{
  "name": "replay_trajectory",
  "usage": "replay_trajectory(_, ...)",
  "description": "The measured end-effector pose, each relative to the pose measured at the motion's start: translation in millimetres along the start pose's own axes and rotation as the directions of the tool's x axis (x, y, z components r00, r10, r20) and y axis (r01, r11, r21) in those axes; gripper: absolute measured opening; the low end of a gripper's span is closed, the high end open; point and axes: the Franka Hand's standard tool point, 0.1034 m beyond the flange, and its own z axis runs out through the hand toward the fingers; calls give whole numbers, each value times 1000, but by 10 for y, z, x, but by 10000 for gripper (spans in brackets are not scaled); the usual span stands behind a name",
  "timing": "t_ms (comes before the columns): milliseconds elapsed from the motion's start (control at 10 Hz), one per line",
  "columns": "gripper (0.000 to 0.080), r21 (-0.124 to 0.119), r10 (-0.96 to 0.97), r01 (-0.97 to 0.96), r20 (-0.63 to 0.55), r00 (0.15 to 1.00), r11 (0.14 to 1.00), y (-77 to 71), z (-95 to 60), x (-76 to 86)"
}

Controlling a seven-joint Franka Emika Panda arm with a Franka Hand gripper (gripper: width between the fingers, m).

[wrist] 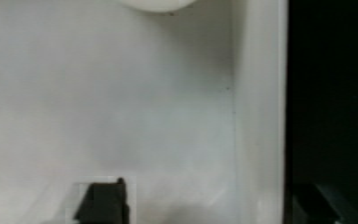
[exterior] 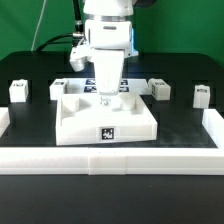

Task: Assemble one leg

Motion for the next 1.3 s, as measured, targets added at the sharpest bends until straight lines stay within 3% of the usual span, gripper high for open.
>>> replay_trajectory(100,254,0,0,0,0,1000,1000,-2,1,-1)
replay_trajectory(200,254,1,0,0,0,1000,1000,-4,2,0)
replay_trajectory(300,80,1,0,0,0,1000,1000,-5,2,0)
replay_trajectory(1000,55,1,3,-3,0,1000,1000,-4,2,9)
replay_trajectory(1300,55,-3,25,-25,-19,1000,1000,38,-9,366)
